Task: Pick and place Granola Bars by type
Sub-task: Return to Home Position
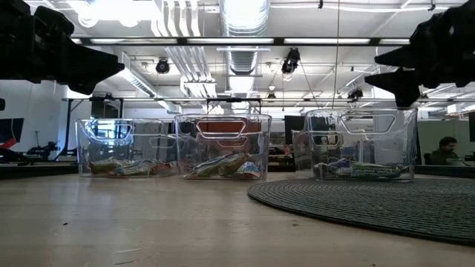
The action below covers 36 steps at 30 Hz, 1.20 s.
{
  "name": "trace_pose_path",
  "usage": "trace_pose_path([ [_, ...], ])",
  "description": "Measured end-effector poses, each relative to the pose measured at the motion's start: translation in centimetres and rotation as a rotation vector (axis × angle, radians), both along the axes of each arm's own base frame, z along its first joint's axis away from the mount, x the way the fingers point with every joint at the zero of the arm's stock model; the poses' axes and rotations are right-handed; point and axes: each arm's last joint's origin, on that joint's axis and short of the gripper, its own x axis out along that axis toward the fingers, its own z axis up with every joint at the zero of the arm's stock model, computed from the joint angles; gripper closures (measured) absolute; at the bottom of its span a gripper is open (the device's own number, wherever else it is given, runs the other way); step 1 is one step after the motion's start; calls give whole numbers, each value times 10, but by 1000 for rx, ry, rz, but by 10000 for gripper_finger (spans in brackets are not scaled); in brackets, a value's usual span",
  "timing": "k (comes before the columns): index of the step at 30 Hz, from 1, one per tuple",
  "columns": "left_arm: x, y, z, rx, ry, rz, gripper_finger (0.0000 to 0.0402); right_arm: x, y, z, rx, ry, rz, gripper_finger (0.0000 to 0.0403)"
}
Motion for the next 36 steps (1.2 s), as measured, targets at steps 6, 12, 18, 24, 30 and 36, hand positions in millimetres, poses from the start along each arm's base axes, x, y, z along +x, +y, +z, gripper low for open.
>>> trace_pose_path([
  [6,0,0,0,0,0,-3,255,-1,0,1,-477,53,-18,158],
  [12,0,0,0,0,0,-3,255,0,0,1,-522,66,-18,158],
  [18,0,0,0,0,0,-3,255,0,0,1,-464,58,-20,158],
  [24,0,0,0,0,-1,-3,255,-2,1,3,-447,24,-14,158],
  [30,0,0,0,1,2,-2,255,-2,5,4,-444,5,24,158],
  [36,0,0,0,0,4,1,255,-3,5,3,-445,9,31,158],
])
